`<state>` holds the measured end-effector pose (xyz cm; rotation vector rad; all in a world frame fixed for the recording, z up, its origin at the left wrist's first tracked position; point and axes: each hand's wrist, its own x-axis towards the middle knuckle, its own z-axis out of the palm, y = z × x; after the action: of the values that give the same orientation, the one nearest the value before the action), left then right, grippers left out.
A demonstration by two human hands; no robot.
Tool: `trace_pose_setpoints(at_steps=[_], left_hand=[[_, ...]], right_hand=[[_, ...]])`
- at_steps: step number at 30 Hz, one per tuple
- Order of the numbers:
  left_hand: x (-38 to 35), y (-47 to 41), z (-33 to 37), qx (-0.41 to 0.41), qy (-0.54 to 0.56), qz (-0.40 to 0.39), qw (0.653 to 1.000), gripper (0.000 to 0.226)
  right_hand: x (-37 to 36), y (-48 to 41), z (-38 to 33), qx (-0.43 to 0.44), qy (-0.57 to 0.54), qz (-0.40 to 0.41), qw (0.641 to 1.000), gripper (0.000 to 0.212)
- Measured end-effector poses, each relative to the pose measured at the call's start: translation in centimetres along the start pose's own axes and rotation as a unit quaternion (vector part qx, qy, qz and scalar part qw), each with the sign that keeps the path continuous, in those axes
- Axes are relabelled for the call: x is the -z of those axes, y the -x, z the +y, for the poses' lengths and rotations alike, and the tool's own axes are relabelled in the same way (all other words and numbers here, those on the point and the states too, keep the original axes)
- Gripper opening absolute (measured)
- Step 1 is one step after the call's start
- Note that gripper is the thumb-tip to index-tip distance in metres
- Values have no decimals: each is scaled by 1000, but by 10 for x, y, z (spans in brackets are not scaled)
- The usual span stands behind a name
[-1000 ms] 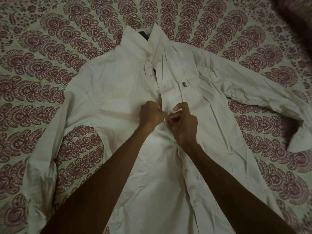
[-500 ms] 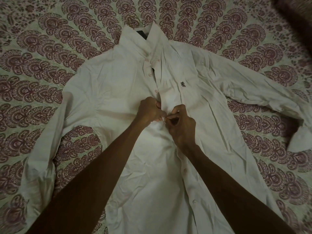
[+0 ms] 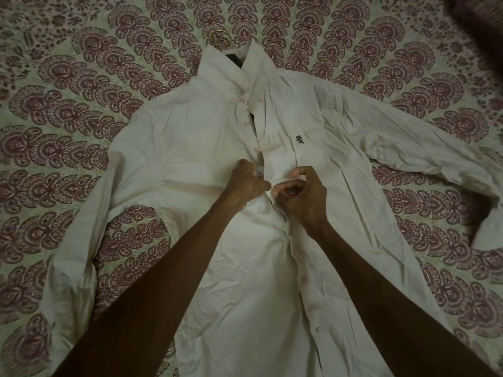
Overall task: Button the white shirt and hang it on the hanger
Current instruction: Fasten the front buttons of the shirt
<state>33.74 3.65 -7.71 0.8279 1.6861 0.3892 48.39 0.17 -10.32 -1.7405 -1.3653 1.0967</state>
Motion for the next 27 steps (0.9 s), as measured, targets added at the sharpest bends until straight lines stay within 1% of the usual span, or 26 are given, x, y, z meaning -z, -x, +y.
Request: trace_pose_setpoints(at_steps=[1,2,3,4,6,7,10,12,17,18,20,21,23,25,26,27], left_hand=[[1,0,1,5,4,-4,1000,63],[1,-1,1,9,11,-6,1000,54],[1,-3,2,15,20,-8,1000,40],[1,-4,3,23,27,-9,999,34],[0,-5,6,38,26,-11,999,45],[1,-5,7,42,20,-14,999,47],[3,-4,8,39,16,-31,999,48],[3,-2,4,28,8,-31,999,44],[1,2,-4,-6,10,-12,1000,56],[2,1,-5,-7,14,-13,1000,60],[2,0,-9,-15,10,-10,1000,64],[2,0,-12,-21,9,-6,1000,62],[1,-1,-19,-38,15,-2,999,56],[-1,2,-24,-95,11,14,995,50],[-3,4,-26,-134,-3,29,991,48],[-5,6,-28,-171,-20,46,984,45]], right_hand=[[-1,0,-1,9,1,3,1000,48],[-2,0,-1,27,6,7,1000,44],[-4,0,-2,49,15,13,999,40],[-6,2,-2,68,26,18,997,38],[-8,4,0,88,40,27,995,37],[-9,6,2,90,43,31,995,37],[-9,7,3,82,41,40,995,36],[-8,4,0,71,31,38,996,35],[-5,-5,-9,-3,26,4,1000,35],[-5,-7,-10,-25,22,-4,999,35],[-3,-13,-12,-102,0,-37,994,35],[-2,-17,-13,-149,-28,-61,987,35],[3,-24,-16,-239,-93,-106,961,34],[10,-32,-25,-298,-137,-151,932,24],[13,-36,-31,-314,-128,-180,923,21],[15,-41,-37,-325,-118,-200,917,28]])
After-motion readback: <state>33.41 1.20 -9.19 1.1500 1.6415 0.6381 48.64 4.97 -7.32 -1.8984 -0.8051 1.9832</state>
